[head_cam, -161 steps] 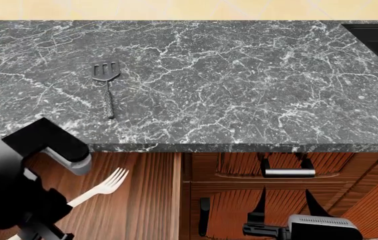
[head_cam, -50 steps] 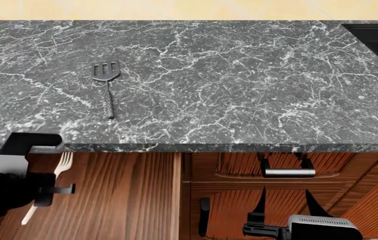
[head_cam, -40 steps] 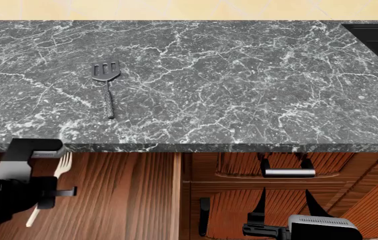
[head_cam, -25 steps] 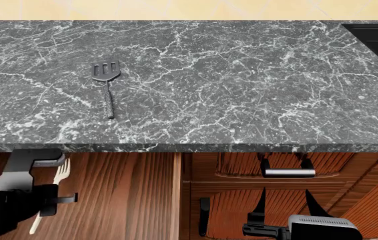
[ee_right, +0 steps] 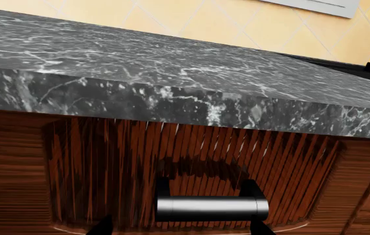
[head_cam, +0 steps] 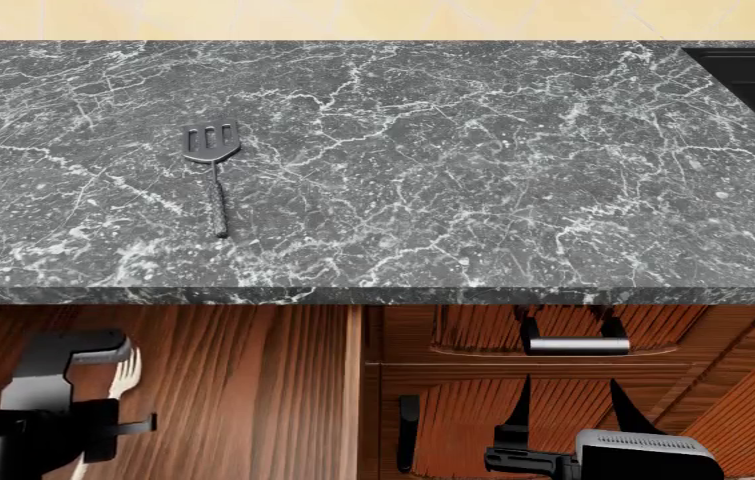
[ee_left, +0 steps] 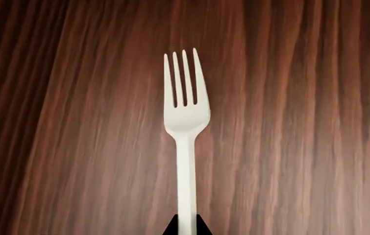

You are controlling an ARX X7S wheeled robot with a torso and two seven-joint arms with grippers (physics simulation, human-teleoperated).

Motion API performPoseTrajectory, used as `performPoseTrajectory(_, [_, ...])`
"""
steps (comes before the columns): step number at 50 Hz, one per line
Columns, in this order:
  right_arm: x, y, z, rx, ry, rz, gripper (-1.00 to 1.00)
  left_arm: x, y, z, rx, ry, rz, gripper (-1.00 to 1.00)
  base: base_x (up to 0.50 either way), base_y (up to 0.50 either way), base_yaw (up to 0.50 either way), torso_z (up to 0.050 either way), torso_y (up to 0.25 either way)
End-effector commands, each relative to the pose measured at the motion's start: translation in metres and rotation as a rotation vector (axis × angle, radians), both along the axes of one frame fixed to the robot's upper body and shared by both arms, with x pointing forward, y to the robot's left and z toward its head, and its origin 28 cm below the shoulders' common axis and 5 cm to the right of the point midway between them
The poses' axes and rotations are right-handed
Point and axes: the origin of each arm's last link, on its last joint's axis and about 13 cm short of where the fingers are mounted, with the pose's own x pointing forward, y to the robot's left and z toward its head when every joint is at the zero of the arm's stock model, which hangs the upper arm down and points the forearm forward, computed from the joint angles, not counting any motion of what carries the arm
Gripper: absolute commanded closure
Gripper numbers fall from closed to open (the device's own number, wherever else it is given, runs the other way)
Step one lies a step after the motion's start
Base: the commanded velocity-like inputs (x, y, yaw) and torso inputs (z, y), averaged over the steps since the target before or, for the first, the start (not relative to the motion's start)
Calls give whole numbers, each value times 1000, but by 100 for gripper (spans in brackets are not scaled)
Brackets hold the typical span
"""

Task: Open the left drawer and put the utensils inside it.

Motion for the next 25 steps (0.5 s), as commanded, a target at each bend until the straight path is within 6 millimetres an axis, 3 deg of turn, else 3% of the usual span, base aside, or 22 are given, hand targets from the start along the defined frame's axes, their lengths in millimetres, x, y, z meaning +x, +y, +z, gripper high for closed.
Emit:
performPoseTrajectory(1, [1, -1, -1, 3, 1, 0, -100, -1, 1, -10, 16, 35, 25, 100, 0, 0, 0, 0, 0])
performPoseTrajectory(2, [1, -1, -1, 4, 1, 0, -100, -1, 1, -10, 16, 36, 25, 100, 0, 0, 0, 0, 0])
performPoseTrajectory(3, [1, -1, -1, 3, 1, 0, -100, -1, 2, -10, 16, 37, 27, -100, 0, 0, 0, 0, 0])
performPoseTrajectory(14, [1, -1, -1, 3, 1, 0, -100, -4, 2, 5, 40, 3, 47, -100, 0, 0, 0, 0, 0])
performPoseTrajectory(25, [1, -1, -1, 3, 1, 0, -100, -13, -14, 58, 104, -110, 18, -100, 0, 0, 0, 0, 0])
